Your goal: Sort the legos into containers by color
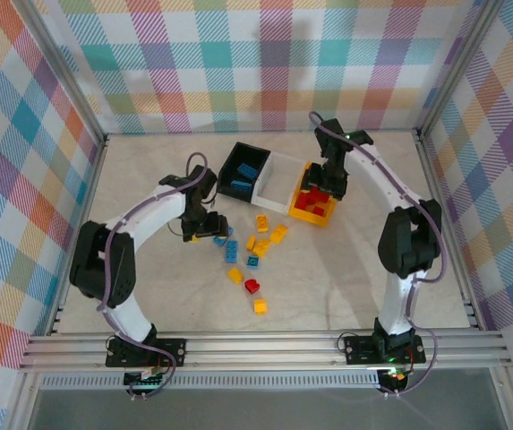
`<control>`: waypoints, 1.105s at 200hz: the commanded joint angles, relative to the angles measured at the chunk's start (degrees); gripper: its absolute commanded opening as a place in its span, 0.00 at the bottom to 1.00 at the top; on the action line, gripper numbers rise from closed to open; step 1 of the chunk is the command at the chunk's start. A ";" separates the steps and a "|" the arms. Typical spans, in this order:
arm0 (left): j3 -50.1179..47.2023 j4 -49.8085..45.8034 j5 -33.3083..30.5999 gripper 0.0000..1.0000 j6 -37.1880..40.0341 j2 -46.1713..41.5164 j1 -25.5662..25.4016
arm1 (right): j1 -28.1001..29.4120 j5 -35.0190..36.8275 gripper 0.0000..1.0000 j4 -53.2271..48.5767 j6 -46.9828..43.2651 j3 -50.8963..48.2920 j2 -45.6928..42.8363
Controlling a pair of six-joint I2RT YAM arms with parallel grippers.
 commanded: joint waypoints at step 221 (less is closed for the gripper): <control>12.69 0.66 -1.60 0.41 9.43 21.31 -0.99 | 0.02 -3.95 0.83 -4.10 -3.08 4.42 -1.50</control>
